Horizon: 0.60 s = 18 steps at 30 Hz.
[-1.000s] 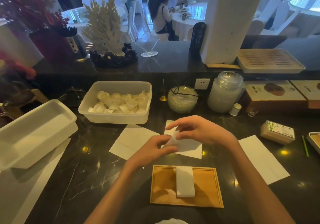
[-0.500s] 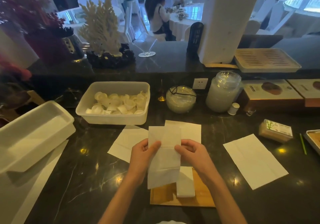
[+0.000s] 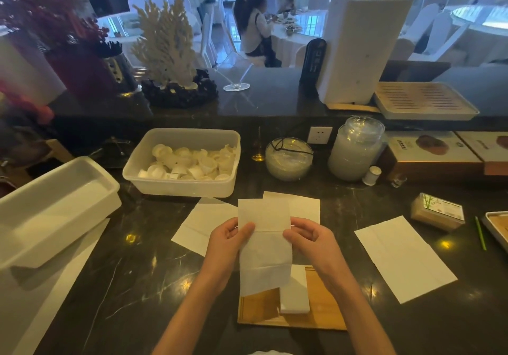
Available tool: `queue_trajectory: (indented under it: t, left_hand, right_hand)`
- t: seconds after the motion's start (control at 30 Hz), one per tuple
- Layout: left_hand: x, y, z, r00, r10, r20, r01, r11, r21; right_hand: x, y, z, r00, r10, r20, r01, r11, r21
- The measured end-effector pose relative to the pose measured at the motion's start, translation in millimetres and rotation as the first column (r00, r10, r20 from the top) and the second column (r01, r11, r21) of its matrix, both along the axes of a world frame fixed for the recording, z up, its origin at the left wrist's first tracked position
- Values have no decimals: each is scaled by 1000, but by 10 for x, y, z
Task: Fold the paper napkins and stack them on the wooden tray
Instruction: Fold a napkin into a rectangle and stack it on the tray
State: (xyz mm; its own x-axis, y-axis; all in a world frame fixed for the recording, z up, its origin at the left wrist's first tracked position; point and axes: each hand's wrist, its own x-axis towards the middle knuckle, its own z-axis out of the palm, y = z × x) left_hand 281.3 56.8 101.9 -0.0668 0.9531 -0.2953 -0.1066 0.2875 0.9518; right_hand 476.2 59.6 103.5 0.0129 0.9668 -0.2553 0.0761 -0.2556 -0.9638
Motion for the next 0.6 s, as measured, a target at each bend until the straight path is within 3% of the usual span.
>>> queue_trajectory:
  t: [0.6]
  left_hand:
    - [-139,52,120,997,-77,-21,77,997,3]
  right_hand:
    - [68,36,50,996,-29,-79,29,1000,1]
